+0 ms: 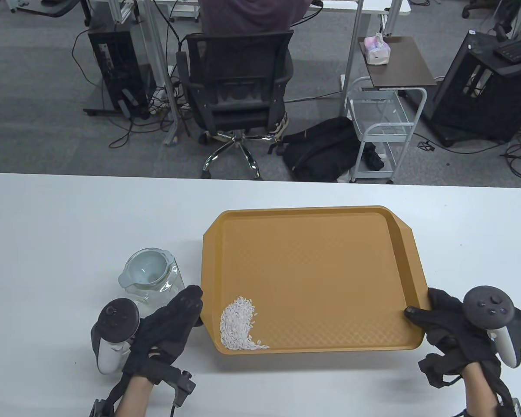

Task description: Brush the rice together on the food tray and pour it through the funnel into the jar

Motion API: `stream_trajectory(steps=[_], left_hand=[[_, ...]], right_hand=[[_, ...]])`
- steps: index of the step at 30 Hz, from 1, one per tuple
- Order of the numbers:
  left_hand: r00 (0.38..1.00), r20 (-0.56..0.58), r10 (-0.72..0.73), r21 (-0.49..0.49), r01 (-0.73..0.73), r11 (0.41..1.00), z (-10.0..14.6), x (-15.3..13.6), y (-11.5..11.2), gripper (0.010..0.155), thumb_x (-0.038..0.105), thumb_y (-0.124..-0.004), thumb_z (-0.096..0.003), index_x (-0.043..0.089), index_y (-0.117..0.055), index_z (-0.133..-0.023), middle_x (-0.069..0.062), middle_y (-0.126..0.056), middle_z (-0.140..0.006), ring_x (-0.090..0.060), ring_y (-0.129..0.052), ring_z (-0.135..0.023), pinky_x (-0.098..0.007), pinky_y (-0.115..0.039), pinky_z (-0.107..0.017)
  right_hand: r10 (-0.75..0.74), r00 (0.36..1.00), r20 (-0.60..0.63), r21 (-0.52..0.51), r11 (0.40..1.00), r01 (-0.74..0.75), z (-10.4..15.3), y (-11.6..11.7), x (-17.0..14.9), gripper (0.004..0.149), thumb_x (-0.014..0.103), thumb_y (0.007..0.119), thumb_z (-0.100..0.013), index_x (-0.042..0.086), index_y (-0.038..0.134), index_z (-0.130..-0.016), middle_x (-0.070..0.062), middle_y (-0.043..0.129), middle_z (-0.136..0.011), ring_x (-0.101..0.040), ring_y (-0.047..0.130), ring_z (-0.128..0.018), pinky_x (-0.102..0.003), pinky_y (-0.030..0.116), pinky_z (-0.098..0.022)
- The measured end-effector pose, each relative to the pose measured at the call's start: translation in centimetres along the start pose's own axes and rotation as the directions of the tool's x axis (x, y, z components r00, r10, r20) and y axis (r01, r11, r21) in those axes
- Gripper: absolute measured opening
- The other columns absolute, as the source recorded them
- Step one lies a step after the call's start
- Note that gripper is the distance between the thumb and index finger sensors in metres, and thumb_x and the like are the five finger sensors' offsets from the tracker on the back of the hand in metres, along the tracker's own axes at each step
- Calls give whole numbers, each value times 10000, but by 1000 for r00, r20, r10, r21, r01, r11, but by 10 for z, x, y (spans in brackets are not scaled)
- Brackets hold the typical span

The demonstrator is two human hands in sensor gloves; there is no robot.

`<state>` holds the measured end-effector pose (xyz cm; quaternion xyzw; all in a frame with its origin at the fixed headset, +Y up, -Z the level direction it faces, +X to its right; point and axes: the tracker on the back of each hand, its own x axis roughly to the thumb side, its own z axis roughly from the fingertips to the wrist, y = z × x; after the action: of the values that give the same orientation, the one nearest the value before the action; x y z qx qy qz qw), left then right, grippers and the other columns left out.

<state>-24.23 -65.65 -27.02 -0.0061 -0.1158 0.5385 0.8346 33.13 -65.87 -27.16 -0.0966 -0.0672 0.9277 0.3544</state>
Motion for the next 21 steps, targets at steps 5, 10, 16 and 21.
stream_trajectory(steps=[5,10,16,21], left_hand=[[998,37,-47,84,43,996,-7,27,33,793,666,-631,-515,105,-562,-1071,-208,-756,-1056,-399,-795,-906,-629,-591,-686],[999,38,7,80,-10,997,-35,26,60,790,661,-624,-521,175,-450,-1120,-154,-631,-1145,-396,-521,-1072,-708,-274,-732],[998,-10,59,76,-58,995,-68,7,80,802,669,-603,-537,203,-364,-1144,-121,-498,-1213,-354,-322,-1143,-669,-171,-739],[993,-80,86,53,-81,995,-91,-20,87,806,670,-600,-537,220,-332,-1150,-93,-420,-1238,-299,-197,-1147,-647,-92,-723]], right_hand=[[-109,989,102,3,994,109,6,-8,37,663,482,936,-372,-4,806,-803,-142,945,-690,-211,1079,-405,-352,944,-274],[-279,947,160,10,960,281,-3,-14,81,638,448,916,-399,-40,773,-786,-181,931,-689,-221,1093,-375,-349,959,-237],[-327,922,205,-15,941,337,-18,-7,128,640,408,895,-415,-71,740,-811,-229,907,-717,-179,1091,-257,-310,957,-158],[-305,926,222,-36,947,321,-36,0,166,638,385,879,-417,-75,726,-832,-243,886,-743,-206,1064,-229,-294,931,-113]])
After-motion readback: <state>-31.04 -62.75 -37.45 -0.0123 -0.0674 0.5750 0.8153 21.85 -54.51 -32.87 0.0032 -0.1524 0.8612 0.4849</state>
